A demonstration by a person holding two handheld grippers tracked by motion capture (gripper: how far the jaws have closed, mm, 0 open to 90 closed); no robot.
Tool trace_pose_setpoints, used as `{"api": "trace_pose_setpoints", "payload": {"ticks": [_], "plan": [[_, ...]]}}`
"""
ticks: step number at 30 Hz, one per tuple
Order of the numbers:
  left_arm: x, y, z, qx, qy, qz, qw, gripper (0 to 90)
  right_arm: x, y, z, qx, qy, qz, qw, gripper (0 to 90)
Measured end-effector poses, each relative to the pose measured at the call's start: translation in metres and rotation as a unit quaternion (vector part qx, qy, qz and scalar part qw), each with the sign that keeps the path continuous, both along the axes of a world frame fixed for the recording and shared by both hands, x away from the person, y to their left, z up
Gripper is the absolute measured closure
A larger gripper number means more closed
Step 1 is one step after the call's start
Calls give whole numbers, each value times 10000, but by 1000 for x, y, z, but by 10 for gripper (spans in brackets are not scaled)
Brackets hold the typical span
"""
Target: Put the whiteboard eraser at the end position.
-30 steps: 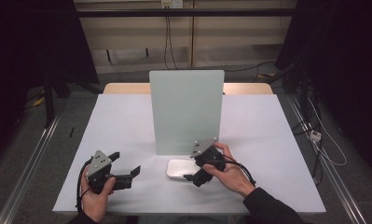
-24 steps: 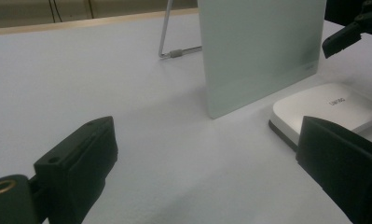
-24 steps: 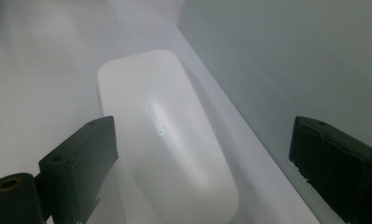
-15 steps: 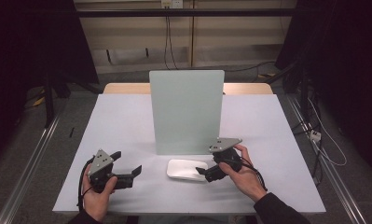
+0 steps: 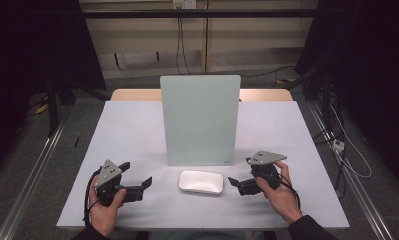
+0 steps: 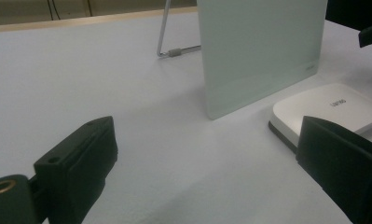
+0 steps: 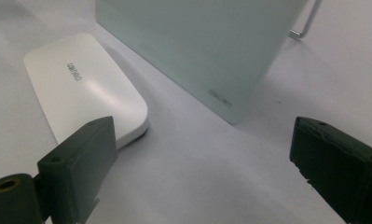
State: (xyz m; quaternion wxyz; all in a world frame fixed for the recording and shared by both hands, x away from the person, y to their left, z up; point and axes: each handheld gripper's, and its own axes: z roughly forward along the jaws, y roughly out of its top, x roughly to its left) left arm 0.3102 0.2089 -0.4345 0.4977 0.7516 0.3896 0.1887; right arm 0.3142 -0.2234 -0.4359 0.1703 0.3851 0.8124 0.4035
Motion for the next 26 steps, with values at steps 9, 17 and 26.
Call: {"api": "trace_pose_setpoints", "payload": {"ticks": [9,17,26], "plan": [[-1,0,0,9,17,37,10000,51,-11,-18,-4,134,-146,-464,9987,67],[-1,-1,0,23,16,12,10000,51,-18,-31,-11,221,-216,-857,9958,65],[-2,1,0,35,7,31,10000,51,-17,-33,-9,373,-357,-1012,9935,60]]}}
